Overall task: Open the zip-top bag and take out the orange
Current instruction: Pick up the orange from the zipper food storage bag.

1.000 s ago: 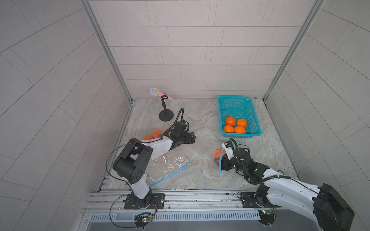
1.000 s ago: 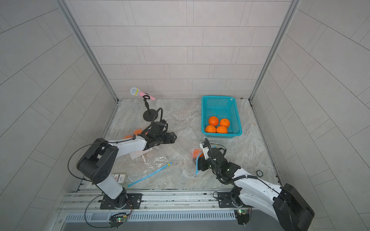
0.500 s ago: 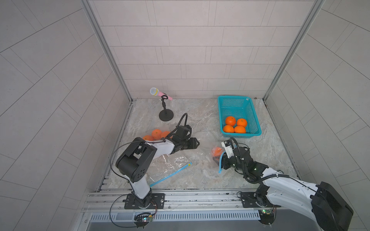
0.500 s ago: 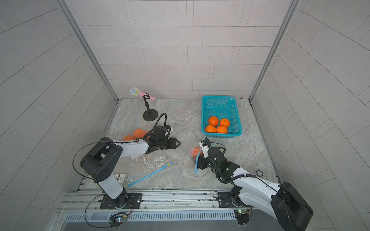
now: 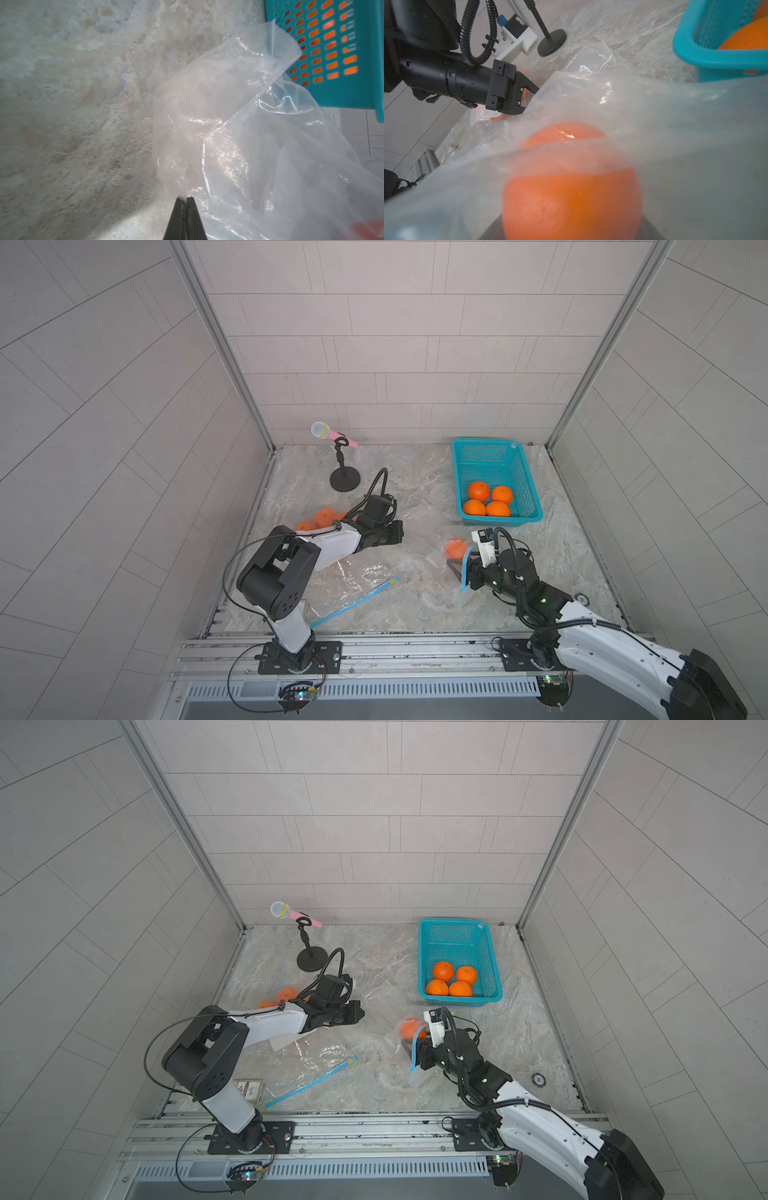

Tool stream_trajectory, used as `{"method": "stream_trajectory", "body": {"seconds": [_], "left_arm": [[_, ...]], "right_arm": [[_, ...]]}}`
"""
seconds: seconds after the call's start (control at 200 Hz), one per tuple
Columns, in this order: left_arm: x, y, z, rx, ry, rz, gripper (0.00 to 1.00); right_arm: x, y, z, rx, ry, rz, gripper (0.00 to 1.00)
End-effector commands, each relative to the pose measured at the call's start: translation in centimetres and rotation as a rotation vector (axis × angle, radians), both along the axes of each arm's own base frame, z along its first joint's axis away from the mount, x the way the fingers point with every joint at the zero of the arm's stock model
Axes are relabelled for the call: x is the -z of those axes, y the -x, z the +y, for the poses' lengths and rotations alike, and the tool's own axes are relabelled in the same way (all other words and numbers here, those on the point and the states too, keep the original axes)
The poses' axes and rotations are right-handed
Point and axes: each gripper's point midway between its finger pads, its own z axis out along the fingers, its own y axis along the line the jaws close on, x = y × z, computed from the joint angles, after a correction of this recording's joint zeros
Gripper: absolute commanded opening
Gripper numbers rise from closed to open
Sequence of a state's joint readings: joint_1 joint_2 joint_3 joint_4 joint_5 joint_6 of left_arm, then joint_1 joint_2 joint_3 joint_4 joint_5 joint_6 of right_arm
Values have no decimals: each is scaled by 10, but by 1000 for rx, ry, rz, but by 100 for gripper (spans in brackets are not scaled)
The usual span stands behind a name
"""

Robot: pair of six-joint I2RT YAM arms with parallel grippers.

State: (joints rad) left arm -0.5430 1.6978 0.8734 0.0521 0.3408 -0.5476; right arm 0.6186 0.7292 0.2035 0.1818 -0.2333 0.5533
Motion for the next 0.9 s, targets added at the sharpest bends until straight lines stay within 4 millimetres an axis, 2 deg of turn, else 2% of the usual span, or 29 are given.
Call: {"method": "stream_trajectory", "body": {"seconds": [0.0,0.125,0.225,0.295,0.315,0.345,0.385,0.45,0.55,0.585,0.62,0.69,0.806,0.861,0.896], "left_arm": [[17,-19,45,-120,-144,-14,0],[11,-24,52,-137,-139,-20,0],[0,-22,47,-118,-98,-37,0],[-5,-19,44,-104,-85,-36,0],[-6,-18,44,-102,-87,-37,8],[-8,-17,45,-104,-91,-42,27],[-13,-16,47,-107,-100,-61,47],[-26,-12,49,-110,-130,-99,62],[-50,-7,52,-123,-199,-174,58],[-54,-7,54,-135,-202,-188,51],[-54,-6,53,-135,-190,-182,49],[-53,-3,33,-79,-122,-176,55],[-61,24,-35,84,67,-193,60],[-63,36,-61,135,105,-195,61],[-61,40,-70,153,109,-193,61]], "right_arm": [[4,3,-4,7,-11,25,58],[35,-3,-19,62,150,69,57],[39,-6,-3,-18,137,11,58],[41,-9,0,-24,147,3,58],[43,-10,-1,-19,158,3,58],[43,-11,1,-27,169,-1,58],[45,-12,2,-33,179,7,58],[50,-12,4,-39,200,30,59],[58,-8,-2,-8,269,78,58],[59,-5,-7,14,320,82,58],[59,-3,-10,28,349,81,58],[56,2,-8,24,311,92,57],[50,7,-8,37,270,119,57],[50,9,-7,37,233,108,57],[52,10,-6,34,211,107,57]]}}
